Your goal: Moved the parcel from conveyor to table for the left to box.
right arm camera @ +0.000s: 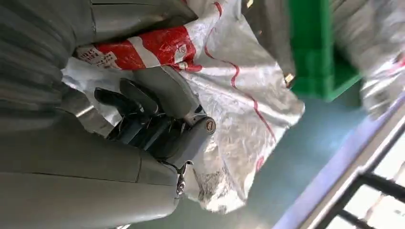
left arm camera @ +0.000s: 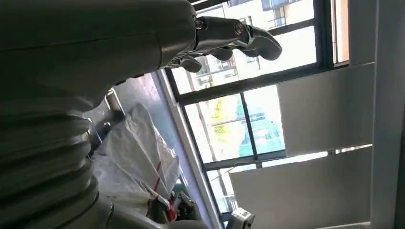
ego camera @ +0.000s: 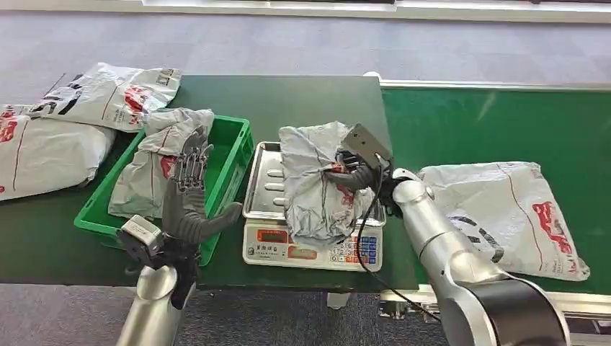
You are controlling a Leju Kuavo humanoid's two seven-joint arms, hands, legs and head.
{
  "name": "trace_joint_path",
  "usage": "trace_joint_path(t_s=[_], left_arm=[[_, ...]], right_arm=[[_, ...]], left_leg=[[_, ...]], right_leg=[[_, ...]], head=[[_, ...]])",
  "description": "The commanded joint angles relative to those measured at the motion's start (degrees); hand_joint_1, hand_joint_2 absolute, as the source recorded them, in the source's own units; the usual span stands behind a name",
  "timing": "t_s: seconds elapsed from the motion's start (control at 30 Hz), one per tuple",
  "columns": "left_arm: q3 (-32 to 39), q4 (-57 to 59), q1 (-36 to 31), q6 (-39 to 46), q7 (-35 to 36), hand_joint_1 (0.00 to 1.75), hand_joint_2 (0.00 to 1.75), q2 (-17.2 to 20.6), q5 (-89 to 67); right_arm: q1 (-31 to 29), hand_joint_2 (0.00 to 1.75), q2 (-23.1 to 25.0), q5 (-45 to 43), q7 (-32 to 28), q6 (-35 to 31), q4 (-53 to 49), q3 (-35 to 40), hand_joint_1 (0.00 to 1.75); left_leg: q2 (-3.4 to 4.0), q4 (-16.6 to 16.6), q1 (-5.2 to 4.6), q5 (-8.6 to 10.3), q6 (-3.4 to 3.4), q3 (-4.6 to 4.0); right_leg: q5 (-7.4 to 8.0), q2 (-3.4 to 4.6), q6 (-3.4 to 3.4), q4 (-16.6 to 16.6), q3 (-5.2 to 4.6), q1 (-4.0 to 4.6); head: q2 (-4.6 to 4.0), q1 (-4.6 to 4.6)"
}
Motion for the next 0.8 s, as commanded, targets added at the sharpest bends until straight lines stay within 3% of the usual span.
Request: trace_joint_path(t_s=[0.03, 0.8], left_arm=[[0.5, 0.0, 0.7, 0.0, -0.1, 0.00, 1.75, 2.3, -0.4], [0.6, 0.2, 0.7, 0.0, -0.1, 0.00, 1.75, 2.3, -0.4]], right_arm=[[-1.2, 1.75, 4.6, 0.7, 1.4, -1.0, 4.2, 4.9, 1.75], [-1.3, 1.75, 4.4, 0.8, 2.2, -1.3, 4.4, 5.1, 1.75]], left_leg=[[0.11, -0.1, 0.05, -0.08, -0.02, 0.30], [-0.02, -0.1, 0.05, -0.03, 0.01, 0.09]], right_leg=[[-0.05, 0.14, -0.09, -0.1, 0.24, 0.05], [-0.05, -0.03, -0.05, -0.1, 0.12, 0.01]], head=[[0.00, 0.00], [0.00, 0.00]])
